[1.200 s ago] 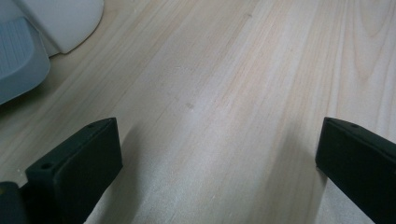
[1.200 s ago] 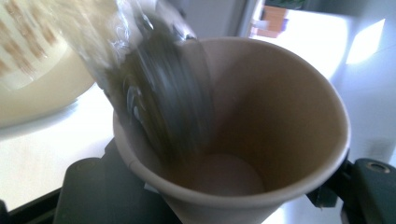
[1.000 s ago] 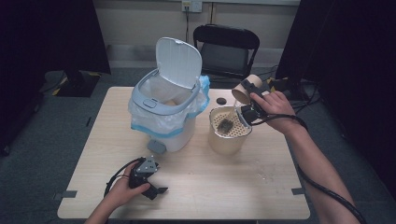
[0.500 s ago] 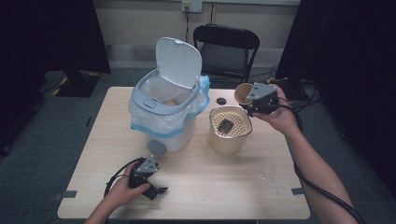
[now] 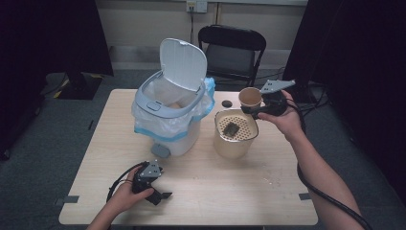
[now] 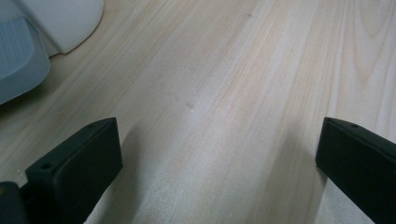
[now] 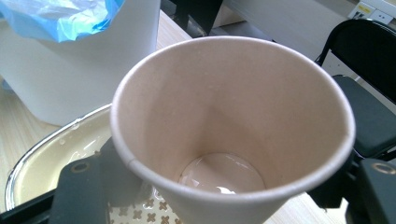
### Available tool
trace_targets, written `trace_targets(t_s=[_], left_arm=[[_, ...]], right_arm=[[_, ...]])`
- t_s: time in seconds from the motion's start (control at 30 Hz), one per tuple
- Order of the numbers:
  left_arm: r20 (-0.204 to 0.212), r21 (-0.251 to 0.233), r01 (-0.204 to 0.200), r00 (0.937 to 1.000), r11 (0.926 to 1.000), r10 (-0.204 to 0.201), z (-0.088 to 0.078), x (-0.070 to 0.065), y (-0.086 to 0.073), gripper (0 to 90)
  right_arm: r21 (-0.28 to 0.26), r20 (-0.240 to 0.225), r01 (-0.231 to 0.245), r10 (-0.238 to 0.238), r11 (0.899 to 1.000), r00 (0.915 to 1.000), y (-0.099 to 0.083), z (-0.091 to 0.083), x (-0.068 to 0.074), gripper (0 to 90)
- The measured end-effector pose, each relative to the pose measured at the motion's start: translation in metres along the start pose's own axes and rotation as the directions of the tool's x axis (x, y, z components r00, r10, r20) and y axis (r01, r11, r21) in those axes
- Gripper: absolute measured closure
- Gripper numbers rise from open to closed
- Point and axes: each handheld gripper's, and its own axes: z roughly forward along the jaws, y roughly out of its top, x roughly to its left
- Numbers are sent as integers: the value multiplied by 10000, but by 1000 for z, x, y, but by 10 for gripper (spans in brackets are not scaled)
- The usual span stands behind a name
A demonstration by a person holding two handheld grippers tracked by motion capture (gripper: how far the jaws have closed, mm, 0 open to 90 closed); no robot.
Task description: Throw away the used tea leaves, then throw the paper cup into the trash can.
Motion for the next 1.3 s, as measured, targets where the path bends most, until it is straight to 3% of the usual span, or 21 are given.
trace_targets(t_s=[0.43,0.53,0.83,1.3], left_arm=[[-18,-3,-20,10000,10000,20,0,0,0,0],[-19,-80,-31,10000,10000,31,1,0,0,0],[-5,-87,6,10000,10000,-6,1,0,0,0],[114,-13,-23,9999,10000,23,0,1,0,0]], right_arm=[[-181,-424,-516,508,9985,9978,8,0,3,272],[-253,-617,-826,810,9963,9948,12,0,3,272],[-364,-946,-1104,1066,9932,9898,25,-1,5,272],[-356,-1306,-934,880,9950,9875,50,-4,12,270]])
